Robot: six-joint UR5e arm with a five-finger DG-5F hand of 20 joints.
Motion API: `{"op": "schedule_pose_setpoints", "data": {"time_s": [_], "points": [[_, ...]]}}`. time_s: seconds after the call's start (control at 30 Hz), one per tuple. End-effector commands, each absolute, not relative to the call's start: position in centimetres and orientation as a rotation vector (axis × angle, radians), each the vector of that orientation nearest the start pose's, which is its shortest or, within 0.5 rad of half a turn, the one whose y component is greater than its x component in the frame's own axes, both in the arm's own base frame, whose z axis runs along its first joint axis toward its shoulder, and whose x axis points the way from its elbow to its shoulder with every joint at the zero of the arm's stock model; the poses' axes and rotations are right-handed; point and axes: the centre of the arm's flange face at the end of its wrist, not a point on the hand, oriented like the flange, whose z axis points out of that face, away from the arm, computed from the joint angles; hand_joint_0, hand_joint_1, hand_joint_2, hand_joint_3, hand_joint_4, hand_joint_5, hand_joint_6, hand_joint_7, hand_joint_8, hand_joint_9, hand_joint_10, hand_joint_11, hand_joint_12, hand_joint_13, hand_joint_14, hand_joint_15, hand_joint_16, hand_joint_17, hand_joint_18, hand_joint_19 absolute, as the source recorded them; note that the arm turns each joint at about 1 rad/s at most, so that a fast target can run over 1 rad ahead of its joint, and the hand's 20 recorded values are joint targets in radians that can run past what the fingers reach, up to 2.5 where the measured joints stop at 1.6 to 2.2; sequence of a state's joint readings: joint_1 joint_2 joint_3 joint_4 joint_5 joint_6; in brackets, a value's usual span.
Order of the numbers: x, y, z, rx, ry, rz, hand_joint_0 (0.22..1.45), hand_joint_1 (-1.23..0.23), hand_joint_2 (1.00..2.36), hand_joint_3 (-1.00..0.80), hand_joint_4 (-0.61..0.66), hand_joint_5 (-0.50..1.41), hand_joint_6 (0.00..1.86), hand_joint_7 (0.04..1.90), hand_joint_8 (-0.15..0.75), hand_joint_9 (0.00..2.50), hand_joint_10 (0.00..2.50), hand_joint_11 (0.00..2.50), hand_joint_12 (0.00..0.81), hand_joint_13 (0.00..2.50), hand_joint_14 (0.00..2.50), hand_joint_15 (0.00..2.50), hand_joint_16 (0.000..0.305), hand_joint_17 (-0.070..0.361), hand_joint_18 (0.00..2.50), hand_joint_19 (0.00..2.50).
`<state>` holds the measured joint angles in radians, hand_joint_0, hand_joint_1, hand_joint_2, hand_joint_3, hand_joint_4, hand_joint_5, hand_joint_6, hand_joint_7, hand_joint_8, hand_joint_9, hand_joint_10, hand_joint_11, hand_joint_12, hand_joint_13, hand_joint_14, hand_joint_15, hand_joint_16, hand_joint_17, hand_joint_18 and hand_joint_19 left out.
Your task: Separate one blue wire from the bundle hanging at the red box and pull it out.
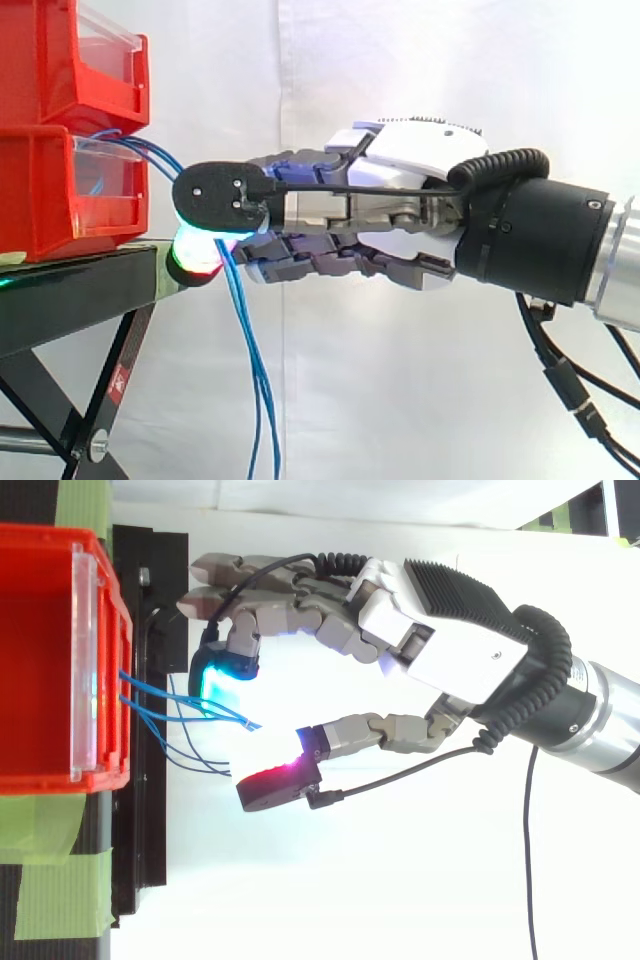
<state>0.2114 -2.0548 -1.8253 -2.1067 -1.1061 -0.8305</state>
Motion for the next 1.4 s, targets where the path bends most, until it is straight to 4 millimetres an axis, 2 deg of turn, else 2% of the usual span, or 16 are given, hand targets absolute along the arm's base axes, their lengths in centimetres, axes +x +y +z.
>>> {"op": "schedule_pose_setpoints", "data": {"time_s": [0.0,0.3,0.73,0.97,1.37], "points": [[62.73,-4.69,20.7,0.715,1.096,0.527,0.61,-0.65,1.01,-0.43,0.27,-0.17,0.6,1.24,0.308,0.44,0.0,0.18,0.36,0.3,0.01,0.18,0.048,0.108,0.21,0.3],[62.74,-4.82,20.7,0.716,1.099,0.532,0.62,-0.65,1.01,-0.4,0.26,-0.17,0.64,1.19,0.31,0.45,0.01,0.18,0.36,0.31,0.01,0.18,0.048,0.108,0.21,0.3],[62.74,-4.82,20.7,0.716,1.099,0.532,0.64,-0.67,1.02,-0.21,0.21,-0.2,0.76,1.09,0.312,0.46,0.01,0.22,0.361,0.34,0.01,0.19,0.048,0.108,0.25,0.31],[62.72,-4.85,20.68,0.722,1.098,0.533,0.65,-0.71,1.02,-0.19,0.2,-0.2,0.78,1.06,0.316,0.51,0.01,0.23,0.36,0.37,0.01,0.2,0.048,0.107,0.28,0.31],[62.46,-4.74,20.22,0.851,1.066,0.693,0.65,-0.74,1.03,-0.14,0.19,-0.18,0.76,1.12,0.339,0.67,0.01,0.34,0.364,0.5,0.01,0.26,0.047,0.105,0.35,0.33]]}}
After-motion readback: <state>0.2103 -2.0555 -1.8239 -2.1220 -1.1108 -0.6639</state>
